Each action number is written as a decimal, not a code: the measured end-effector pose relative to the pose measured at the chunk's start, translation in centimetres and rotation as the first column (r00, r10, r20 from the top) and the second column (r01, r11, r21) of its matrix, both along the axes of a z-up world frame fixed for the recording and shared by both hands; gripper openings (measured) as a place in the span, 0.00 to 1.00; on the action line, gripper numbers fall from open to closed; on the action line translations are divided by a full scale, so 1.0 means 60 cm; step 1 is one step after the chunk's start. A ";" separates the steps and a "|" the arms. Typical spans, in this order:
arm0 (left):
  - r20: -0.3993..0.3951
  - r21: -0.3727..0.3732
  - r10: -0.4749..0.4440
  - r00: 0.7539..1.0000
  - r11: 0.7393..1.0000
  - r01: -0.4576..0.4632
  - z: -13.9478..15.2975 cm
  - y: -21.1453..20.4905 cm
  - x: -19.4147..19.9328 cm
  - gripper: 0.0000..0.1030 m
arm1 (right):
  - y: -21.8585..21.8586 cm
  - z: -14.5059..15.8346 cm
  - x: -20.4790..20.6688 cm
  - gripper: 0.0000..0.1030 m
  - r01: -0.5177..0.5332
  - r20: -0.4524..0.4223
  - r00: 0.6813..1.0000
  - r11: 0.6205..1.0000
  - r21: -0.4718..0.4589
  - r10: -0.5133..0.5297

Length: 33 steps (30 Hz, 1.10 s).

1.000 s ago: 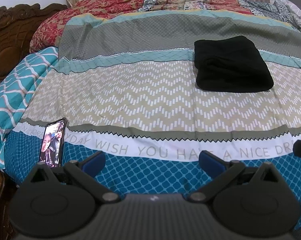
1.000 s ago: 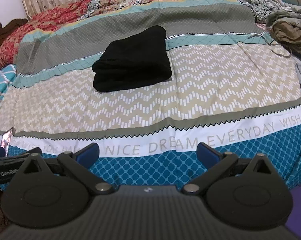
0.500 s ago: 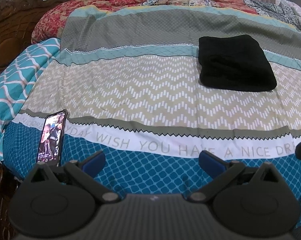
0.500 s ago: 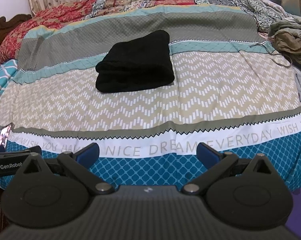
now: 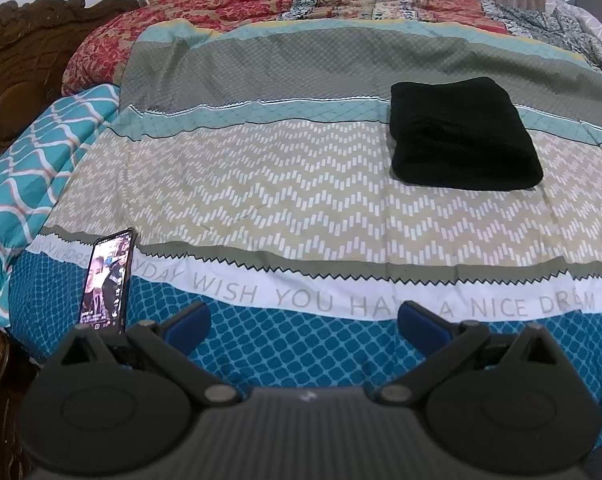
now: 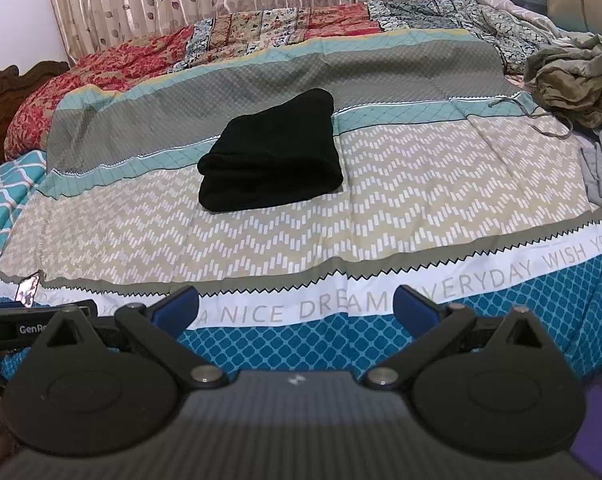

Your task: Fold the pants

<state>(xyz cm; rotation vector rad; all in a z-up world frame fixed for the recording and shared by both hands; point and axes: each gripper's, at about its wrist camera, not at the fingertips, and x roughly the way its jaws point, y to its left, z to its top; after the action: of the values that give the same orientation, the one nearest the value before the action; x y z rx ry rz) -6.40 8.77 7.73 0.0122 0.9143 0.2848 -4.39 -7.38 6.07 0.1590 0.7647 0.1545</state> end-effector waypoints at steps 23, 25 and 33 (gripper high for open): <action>-0.011 -0.001 -0.032 0.999 0.999 0.032 0.005 -0.016 -0.003 1.00 | -0.016 0.008 -0.005 1.00 0.040 0.066 0.997 0.997 0.064 -0.044; -0.014 -0.002 -0.033 0.999 0.999 0.033 0.004 -0.017 -0.002 1.00 | -0.017 0.007 -0.004 1.00 0.041 0.063 0.997 0.997 0.068 -0.046; 0.000 0.012 -0.053 0.999 0.999 0.053 0.003 -0.022 -0.004 1.00 | -0.017 0.005 -0.003 1.00 0.044 0.059 0.997 0.996 0.071 -0.048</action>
<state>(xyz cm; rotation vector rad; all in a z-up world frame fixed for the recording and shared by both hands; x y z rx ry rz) -6.62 7.45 7.90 0.0479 0.9104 0.2409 -4.55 -8.42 6.34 0.2374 0.6950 0.1418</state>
